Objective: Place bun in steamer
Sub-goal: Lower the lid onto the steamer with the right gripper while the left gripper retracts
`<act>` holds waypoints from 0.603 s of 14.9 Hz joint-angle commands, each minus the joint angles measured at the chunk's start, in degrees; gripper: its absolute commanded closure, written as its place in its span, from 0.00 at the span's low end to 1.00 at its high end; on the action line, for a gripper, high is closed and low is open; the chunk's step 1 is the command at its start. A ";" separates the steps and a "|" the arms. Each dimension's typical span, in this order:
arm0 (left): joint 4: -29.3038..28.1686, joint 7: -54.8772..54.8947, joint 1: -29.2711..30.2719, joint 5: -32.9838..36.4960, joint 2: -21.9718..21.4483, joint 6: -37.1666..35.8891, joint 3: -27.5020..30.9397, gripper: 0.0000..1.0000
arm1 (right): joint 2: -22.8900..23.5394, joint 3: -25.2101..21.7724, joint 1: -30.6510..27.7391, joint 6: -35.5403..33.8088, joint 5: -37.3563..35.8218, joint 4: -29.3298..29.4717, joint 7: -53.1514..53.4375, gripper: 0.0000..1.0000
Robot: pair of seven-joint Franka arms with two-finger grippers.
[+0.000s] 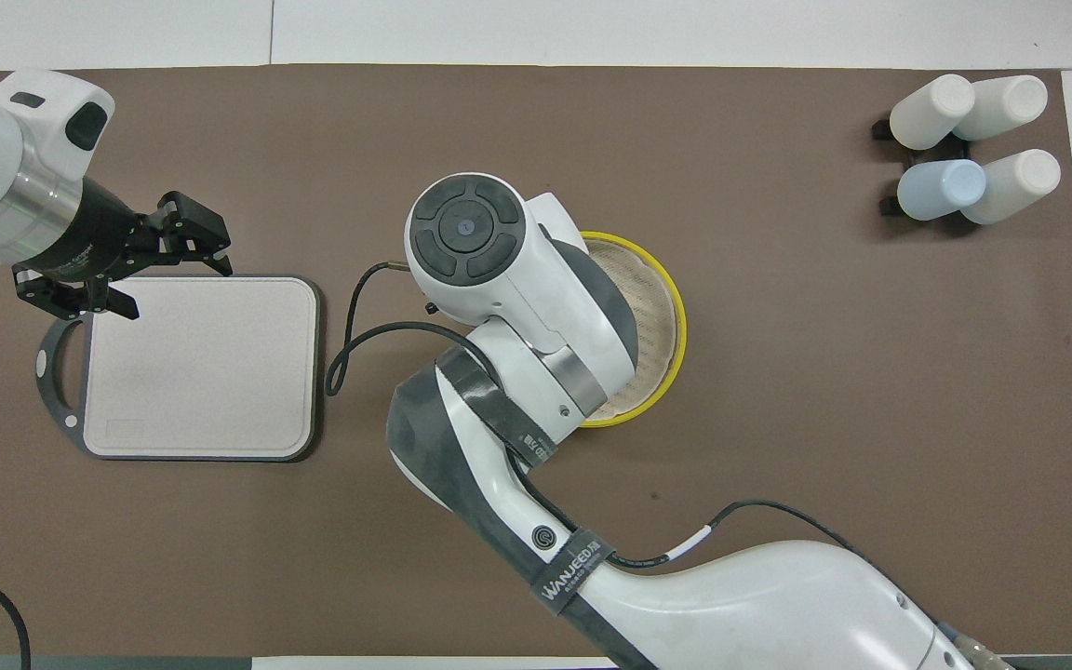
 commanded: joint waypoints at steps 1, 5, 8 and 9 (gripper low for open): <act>-2.20 4.65 1.69 1.07 -2.90 -1.66 -0.36 0.00 | 1.30 0.00 0.56 1.04 -0.28 1.74 1.40 1.00; -1.76 7.47 2.58 2.90 -3.34 -2.10 -0.36 0.00 | 1.30 0.00 0.47 1.40 -0.02 1.30 1.40 1.00; -2.28 7.74 2.75 3.00 -3.78 -2.10 -0.36 0.00 | 1.21 0.00 -0.14 3.68 0.07 -0.36 1.22 1.00; -2.37 7.65 2.58 3.00 -3.87 -2.10 -0.36 0.00 | 1.21 0.08 -0.23 4.29 0.07 -0.63 1.22 1.00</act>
